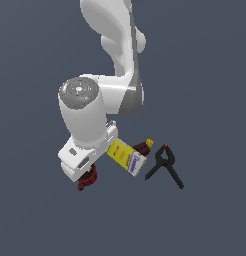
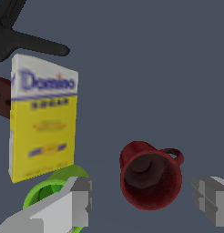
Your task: Pick up a designated object from a clutter of objects.
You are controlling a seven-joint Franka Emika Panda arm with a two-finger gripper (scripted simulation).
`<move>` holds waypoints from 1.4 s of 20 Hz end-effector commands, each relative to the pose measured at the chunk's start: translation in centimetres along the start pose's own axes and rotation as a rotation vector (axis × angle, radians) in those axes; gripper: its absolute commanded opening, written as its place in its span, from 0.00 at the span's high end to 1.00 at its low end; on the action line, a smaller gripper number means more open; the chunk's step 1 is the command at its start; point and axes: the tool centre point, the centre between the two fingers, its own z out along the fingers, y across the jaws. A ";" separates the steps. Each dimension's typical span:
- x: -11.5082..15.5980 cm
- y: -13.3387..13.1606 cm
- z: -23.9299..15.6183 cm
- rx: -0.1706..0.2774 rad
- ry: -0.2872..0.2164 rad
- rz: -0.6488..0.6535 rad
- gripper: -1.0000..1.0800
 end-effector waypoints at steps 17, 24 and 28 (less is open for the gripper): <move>-2.5 6.2 6.6 -0.023 0.061 -0.387 0.19; -3.1 7.3 7.9 -0.032 0.076 -0.458 0.19; -3.3 7.6 8.2 -0.034 0.079 -0.475 0.19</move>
